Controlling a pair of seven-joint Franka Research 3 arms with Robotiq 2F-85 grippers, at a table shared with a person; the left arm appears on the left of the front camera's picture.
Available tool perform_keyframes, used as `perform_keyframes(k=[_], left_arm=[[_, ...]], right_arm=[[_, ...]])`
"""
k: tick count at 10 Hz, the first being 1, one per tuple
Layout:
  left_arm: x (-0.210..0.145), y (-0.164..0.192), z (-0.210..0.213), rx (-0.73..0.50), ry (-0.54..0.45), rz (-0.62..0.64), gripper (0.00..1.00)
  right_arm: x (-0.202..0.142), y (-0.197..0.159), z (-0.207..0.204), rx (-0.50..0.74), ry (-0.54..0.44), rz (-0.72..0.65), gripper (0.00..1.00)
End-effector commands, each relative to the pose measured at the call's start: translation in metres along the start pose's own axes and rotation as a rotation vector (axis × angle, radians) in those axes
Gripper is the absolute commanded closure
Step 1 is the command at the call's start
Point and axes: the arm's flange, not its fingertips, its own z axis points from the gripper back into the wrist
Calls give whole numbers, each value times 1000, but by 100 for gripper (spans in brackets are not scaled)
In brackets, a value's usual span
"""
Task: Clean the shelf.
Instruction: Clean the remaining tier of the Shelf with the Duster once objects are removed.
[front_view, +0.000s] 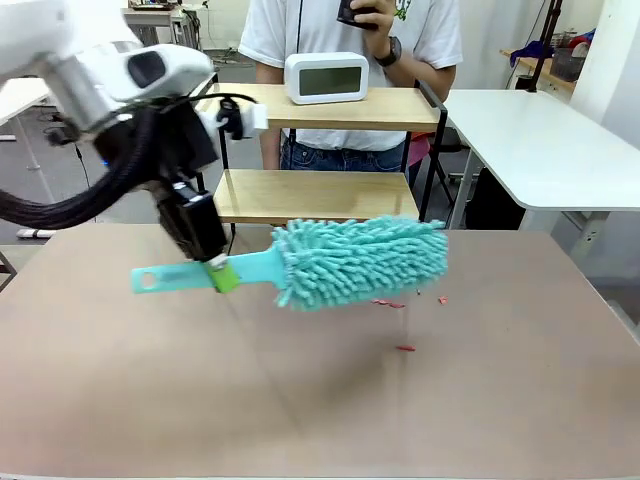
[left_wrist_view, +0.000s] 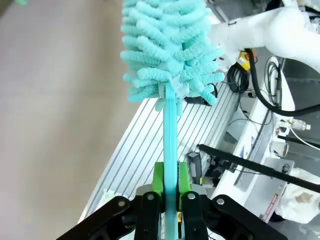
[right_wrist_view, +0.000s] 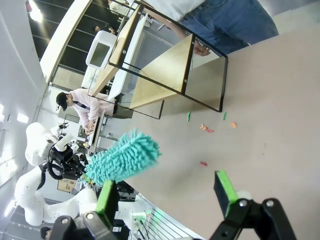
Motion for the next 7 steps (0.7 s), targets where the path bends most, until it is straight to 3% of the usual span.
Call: perform_keyframes(k=[1, 5, 7], left_arm=[[-18, 3, 10, 7, -40, 3, 88], [-55, 6, 37, -53, -84, -7, 88], [-133, 9, 92, 23, -155, 37, 88]], right_arm=[[2, 0, -2, 17, -19, 27, 0], [2, 0, -2, 17, -19, 27, 0], [2, 0, -2, 17, -19, 27, 0]])
